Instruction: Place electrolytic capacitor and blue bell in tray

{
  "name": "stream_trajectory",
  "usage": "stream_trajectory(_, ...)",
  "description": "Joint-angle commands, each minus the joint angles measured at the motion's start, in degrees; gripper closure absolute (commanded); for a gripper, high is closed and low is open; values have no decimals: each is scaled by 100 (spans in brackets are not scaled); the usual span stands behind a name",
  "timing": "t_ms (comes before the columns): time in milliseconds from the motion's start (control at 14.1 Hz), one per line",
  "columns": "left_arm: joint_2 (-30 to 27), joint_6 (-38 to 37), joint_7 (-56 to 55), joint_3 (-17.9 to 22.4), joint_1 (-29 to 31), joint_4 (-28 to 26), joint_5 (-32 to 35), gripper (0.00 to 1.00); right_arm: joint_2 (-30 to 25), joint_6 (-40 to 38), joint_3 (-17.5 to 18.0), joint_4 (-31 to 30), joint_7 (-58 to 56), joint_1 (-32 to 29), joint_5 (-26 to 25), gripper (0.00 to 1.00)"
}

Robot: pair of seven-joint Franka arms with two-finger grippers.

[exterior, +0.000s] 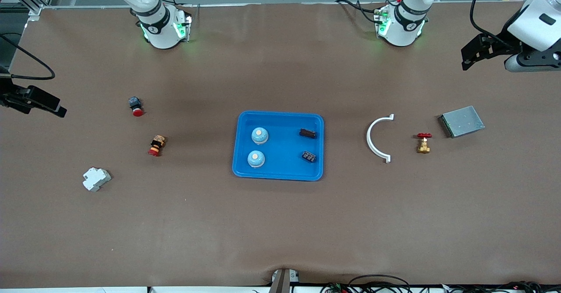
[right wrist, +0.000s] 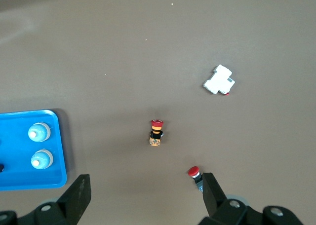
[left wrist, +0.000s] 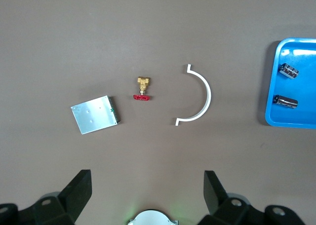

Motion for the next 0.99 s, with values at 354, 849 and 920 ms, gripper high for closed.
stream_trajectory(354, -151, 45, 195, -14, 37, -99, -104, 0, -74, -50, 77, -30, 43, 37, -329, 0)
stream_trajectory(849, 69, 45, 301, 109, 107, 262, -51, 0, -100, -67, 77, 14, 7, 19, -329, 0)
stream_trajectory(920, 104, 45, 301, 118, 229, 262, -104, 0, -100, -76, 77, 40, 7, 19, -329, 0)
